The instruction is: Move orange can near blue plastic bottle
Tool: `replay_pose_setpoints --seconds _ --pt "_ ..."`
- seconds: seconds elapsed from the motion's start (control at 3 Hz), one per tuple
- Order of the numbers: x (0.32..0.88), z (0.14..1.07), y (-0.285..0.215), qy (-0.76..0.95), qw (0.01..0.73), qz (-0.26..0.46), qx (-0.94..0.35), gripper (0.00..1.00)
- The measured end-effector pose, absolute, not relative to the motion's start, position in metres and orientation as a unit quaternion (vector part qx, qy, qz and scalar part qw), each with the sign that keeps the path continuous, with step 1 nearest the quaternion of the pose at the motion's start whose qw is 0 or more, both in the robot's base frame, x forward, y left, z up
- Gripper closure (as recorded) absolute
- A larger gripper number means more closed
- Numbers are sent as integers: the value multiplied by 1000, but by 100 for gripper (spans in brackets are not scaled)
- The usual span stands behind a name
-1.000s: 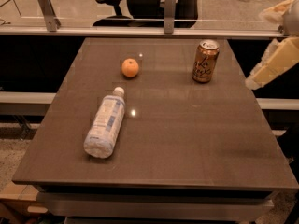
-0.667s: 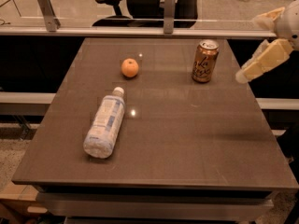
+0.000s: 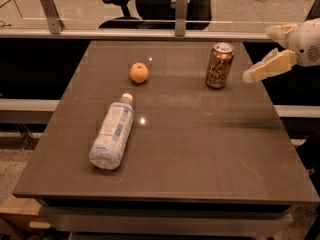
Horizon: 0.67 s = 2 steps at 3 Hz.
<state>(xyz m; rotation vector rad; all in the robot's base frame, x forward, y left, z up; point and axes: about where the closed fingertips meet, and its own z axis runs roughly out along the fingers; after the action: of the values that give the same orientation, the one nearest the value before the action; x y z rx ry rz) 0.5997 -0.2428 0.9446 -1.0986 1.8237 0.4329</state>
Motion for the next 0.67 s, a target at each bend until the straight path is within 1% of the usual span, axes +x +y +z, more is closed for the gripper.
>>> replay_pose_setpoints --seconds 0.33,0.67 --pt "618 929 -250 725 513 208 -410 0" --pt "629 916 -250 708 542 228 -390 0"
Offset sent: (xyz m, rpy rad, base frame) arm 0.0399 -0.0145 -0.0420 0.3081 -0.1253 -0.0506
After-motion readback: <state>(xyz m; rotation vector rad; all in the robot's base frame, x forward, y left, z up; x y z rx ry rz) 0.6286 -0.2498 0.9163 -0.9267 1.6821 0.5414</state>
